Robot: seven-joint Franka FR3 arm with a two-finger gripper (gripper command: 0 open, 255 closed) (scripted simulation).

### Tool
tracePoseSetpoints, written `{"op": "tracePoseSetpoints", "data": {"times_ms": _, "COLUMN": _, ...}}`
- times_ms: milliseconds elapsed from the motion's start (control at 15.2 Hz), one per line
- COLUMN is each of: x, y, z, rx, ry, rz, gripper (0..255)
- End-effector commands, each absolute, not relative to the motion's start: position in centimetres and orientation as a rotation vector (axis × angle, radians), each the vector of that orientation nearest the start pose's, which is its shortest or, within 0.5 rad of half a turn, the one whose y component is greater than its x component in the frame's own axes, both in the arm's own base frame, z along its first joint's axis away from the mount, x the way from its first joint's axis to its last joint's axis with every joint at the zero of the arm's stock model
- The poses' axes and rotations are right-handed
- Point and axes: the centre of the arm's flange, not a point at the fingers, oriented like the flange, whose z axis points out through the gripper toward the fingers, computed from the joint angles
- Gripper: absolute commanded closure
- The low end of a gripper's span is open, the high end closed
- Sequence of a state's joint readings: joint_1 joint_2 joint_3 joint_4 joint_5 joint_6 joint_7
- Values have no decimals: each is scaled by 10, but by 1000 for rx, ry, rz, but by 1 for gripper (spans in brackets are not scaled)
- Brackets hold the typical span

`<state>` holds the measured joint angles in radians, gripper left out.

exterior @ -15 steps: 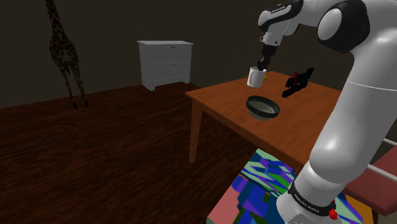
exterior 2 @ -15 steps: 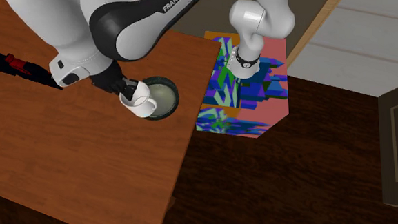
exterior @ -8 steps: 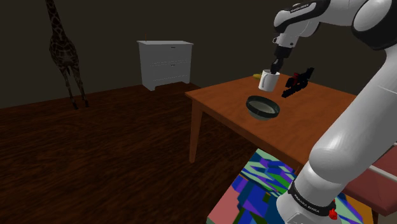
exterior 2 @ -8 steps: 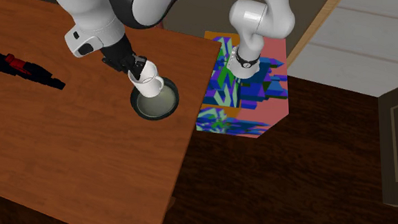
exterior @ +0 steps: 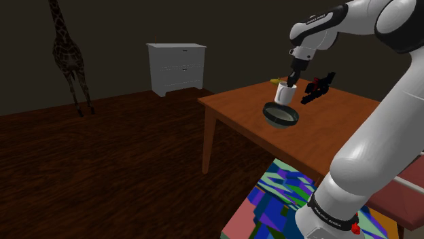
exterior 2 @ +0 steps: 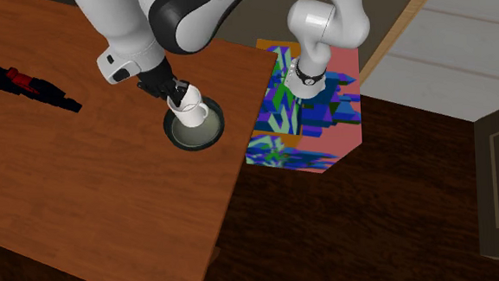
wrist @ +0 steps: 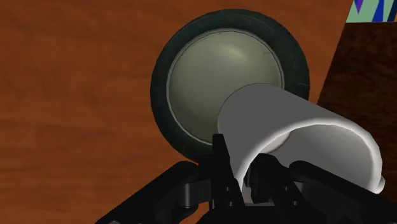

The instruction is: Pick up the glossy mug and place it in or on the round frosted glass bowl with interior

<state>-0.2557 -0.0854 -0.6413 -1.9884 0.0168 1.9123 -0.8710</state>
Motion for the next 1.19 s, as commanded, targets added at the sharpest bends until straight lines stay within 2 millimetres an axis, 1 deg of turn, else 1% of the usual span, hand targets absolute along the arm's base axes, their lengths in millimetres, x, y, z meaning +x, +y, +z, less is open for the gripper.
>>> {"op": "tracePoseSetpoints", "data": {"times_ms": 0, "x": 330, "y": -423, "z": 482, "rx": -3092, "ry": 46, "rz": -73, "gripper": 255}}
{"op": "tracePoseSetpoints", "data": {"times_ms": 396, "x": 330, "y": -423, "z": 448, "rx": -3092, "ry": 46, "rz": -73, "gripper": 255}}
{"op": "tracePoseSetpoints", "data": {"times_ms": 924, "x": 330, "y": -423, "z": 448, "rx": -3092, "ry": 46, "rz": -73, "gripper": 255}}
{"op": "tracePoseSetpoints", "data": {"times_ms": 990, "x": 330, "y": -423, "z": 448, "rx": -3092, "ry": 46, "rz": -73, "gripper": 0}}
{"op": "tracePoseSetpoints", "data": {"times_ms": 1122, "x": 330, "y": -423, "z": 448, "rx": -3092, "ry": 46, "rz": -73, "gripper": 0}}
